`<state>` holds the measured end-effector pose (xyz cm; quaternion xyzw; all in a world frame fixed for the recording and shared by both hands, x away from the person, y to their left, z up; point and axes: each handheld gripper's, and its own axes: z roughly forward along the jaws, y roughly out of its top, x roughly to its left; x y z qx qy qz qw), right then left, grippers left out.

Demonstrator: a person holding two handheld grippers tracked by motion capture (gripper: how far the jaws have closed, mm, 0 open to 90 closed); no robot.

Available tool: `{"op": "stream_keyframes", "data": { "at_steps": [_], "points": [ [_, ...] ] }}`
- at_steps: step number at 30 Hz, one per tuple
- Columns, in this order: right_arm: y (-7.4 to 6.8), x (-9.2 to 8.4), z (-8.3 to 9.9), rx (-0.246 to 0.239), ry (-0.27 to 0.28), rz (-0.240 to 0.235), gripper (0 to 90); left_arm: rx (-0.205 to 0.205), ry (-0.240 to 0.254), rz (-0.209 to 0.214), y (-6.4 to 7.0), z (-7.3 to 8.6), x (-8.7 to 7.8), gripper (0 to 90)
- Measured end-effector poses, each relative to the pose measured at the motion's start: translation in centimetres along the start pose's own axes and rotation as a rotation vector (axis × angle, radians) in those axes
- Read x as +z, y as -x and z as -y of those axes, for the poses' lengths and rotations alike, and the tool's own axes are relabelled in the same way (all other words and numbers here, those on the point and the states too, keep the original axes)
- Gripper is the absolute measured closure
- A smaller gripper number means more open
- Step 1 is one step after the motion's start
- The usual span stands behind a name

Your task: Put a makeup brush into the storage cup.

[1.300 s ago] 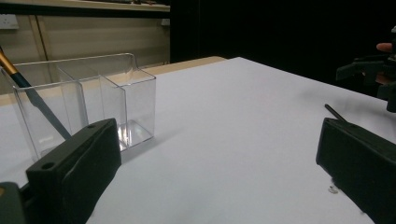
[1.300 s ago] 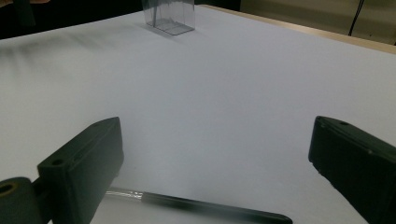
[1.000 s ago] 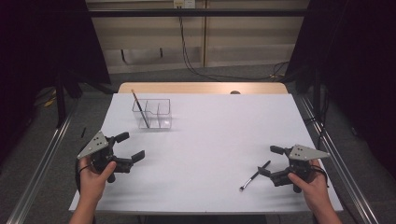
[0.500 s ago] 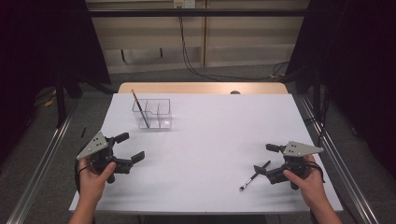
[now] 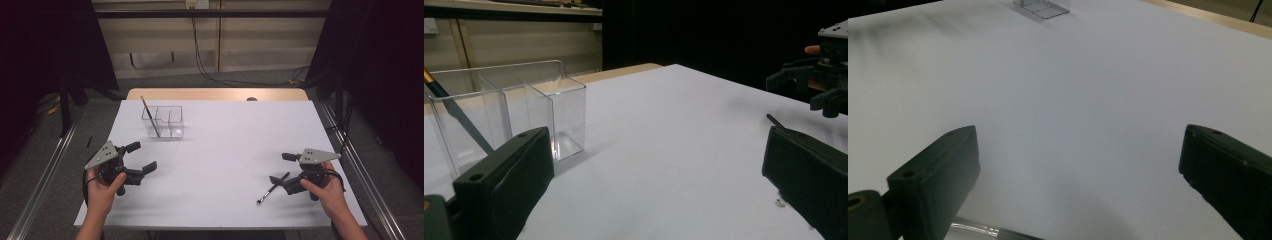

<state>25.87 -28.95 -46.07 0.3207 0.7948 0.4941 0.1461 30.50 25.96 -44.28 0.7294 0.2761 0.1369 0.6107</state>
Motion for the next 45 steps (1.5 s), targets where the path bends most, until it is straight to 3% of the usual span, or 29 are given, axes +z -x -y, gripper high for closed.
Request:
{"op": "stream_keyframes", "data": {
  "at_steps": [9,14,21,34,45],
  "points": [
    [0.2,0.2,-0.2,0.008,-0.097,-0.024,2.7,-0.001,-0.008,0.014,0.1,0.1,0.3,0.5],
    [0.2,0.3,-0.7,-0.017,-0.175,-0.025,3.2,0.006,-0.01,0.026,0.1,0.0,0.7,0.5],
    [0.6,0.6,-0.8,-0.015,-0.251,-0.034,3.5,0.006,-0.02,0.03,-0.1,0.3,0.8,0.7],
    [0.4,1.4,-1.5,-0.037,-0.275,-0.05,3.5,0.01,-0.019,0.029,-0.1,0.3,0.7,1.0],
    [0.6,1.1,-1.4,-0.052,-0.327,-0.055,3.6,0.023,-0.037,0.028,0.1,0.4,0.8,1.2]
  ]
}}
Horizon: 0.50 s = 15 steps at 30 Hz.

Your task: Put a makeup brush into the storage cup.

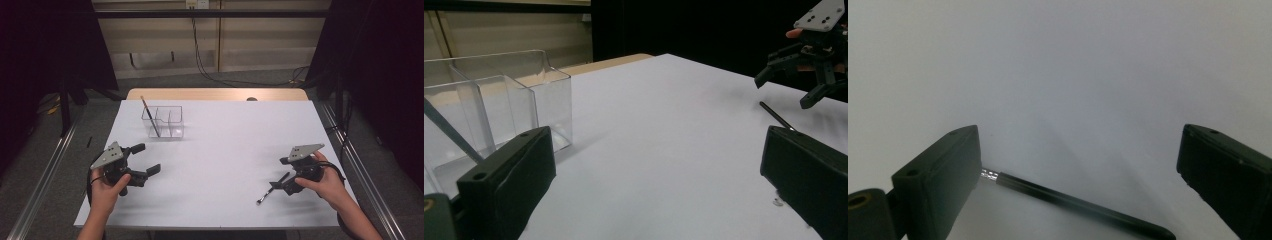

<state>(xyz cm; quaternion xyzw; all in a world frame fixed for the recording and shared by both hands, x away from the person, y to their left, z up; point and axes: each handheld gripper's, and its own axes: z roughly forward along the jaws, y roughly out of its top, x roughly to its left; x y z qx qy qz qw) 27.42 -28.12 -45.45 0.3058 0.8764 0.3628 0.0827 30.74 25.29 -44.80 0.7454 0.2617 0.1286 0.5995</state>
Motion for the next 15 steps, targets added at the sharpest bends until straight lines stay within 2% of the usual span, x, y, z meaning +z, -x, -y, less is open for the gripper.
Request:
{"op": "stream_keyframes", "data": {
  "at_steps": [4,15],
  "points": [
    [0.15,0.03,0.0,-0.009,-0.045,0.005,4.2,0.001,0.002,-0.004,0.09,0.0,-0.2,1.2],
    [0.39,0.41,-0.26,-0.031,-0.133,-0.029,4.6,0.006,-0.005,-0.013,0.54,0.04,-0.71,1.3]
  ]
}}
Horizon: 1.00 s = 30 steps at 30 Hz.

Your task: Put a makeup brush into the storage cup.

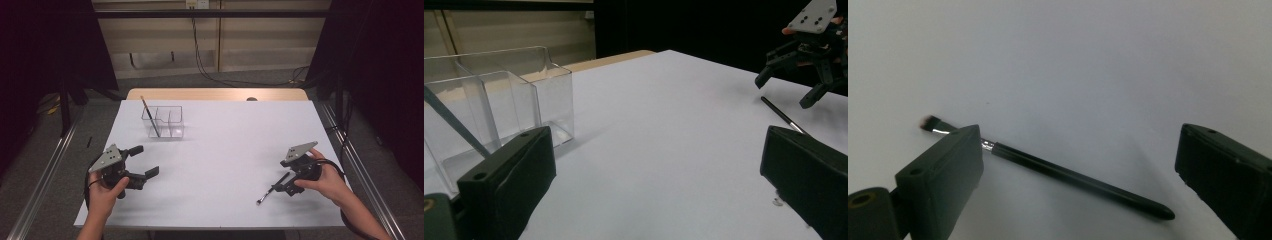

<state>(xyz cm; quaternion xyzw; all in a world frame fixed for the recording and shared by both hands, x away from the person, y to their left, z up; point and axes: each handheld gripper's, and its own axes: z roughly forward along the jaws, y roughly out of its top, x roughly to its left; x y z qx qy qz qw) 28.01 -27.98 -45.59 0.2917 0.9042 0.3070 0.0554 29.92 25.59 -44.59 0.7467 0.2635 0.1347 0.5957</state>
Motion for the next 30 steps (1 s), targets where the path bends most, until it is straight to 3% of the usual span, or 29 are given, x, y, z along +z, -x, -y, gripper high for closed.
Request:
{"op": "stream_keyframes", "data": {
  "at_steps": [12,20,23,30],
  "points": [
    [-0.4,0.5,-0.2,-0.029,-0.071,0.0,5.7,-0.001,0.009,-0.009,0.0,0.0,-0.2,1.3],
    [-0.4,1.2,0.1,-0.056,-0.149,0.0,7.5,0.002,0.006,-0.012,-0.1,-0.1,-0.3,1.3],
    [-0.4,1.5,0.2,-0.034,-0.183,0.008,10.3,0.001,0.005,-0.011,-0.1,0.0,-0.3,1.3],
    [-0.5,1.5,0.0,-0.046,-0.201,0.023,13.1,0.01,0.01,-0.022,-0.1,-0.1,-0.3,1.3]
  ]
}}
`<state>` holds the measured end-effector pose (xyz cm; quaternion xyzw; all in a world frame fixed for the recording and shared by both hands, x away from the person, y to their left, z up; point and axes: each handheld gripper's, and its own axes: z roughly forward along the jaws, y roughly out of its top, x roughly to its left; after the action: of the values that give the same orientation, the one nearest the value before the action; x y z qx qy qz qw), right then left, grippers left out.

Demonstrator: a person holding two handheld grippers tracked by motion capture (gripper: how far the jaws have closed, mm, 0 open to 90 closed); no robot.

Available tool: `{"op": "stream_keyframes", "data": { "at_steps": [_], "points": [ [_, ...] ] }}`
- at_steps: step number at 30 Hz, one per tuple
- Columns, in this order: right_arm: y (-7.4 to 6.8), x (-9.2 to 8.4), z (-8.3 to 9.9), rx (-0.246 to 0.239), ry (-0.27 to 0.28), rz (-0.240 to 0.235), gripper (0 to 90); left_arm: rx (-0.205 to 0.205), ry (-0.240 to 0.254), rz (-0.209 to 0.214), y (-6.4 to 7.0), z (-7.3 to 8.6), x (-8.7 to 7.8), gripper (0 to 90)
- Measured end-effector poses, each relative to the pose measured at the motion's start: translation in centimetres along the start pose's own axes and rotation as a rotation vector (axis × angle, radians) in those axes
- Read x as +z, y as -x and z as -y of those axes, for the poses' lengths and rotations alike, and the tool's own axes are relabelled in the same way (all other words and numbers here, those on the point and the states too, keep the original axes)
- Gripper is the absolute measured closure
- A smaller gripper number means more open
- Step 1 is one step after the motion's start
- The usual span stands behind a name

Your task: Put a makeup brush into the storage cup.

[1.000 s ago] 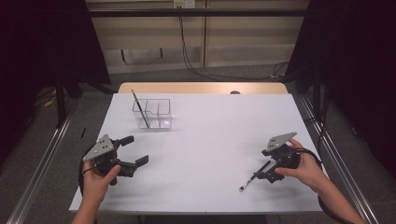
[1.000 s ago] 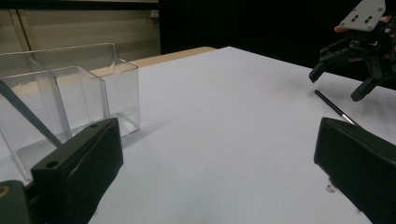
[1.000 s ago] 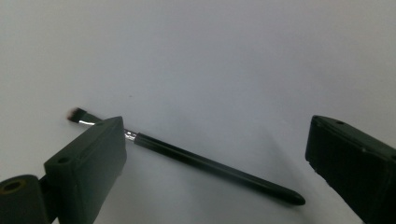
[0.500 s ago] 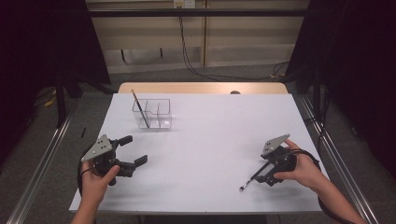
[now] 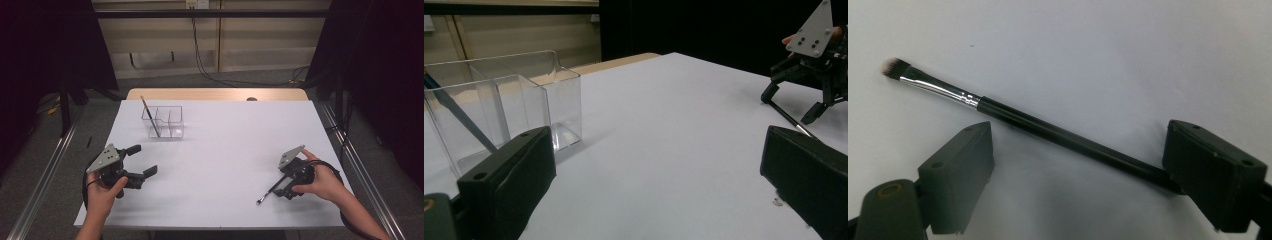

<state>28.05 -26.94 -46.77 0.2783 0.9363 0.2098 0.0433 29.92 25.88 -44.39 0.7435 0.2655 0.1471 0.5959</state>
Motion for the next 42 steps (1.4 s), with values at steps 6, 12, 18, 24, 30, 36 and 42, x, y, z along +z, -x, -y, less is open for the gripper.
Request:
{"op": "stream_keyframes", "data": {
  "at_steps": [6,12,18,24,30,36,42],
  "points": [
    [0.1,-0.4,-0.3,0.006,-0.019,0.001,28.8,0.006,0.003,0.003,0.0,-0.1,0.0,1.3],
    [0.0,-0.9,-0.8,-0.015,0.023,-0.068,66.2,0.01,0.001,0.005,0.0,-0.1,0.0,1.3],
    [-0.4,-0.7,-1.3,-0.033,-0.005,-0.078,55.6,0.011,0.0,0.007,0.0,-0.1,0.1,1.6],
    [-0.2,-0.6,-0.6,-0.043,0.017,-0.076,54.2,0.005,-0.002,0.007,-0.1,0.0,0.1,1.8],
    [0.7,-0.9,-0.1,-0.061,-0.007,-0.047,51.9,0.008,-0.006,0.007,-0.1,0.1,0.2,2.1],
    [0.3,-0.9,0.2,-0.082,0.039,-0.058,61.9,0.003,-0.009,0.013,-0.1,0.1,0.4,2.3],
    [-0.6,-0.7,-0.8,-0.123,0.011,-0.069,67.4,0.004,-0.007,0.017,0.0,0.1,0.5,2.5]
  ]
}}
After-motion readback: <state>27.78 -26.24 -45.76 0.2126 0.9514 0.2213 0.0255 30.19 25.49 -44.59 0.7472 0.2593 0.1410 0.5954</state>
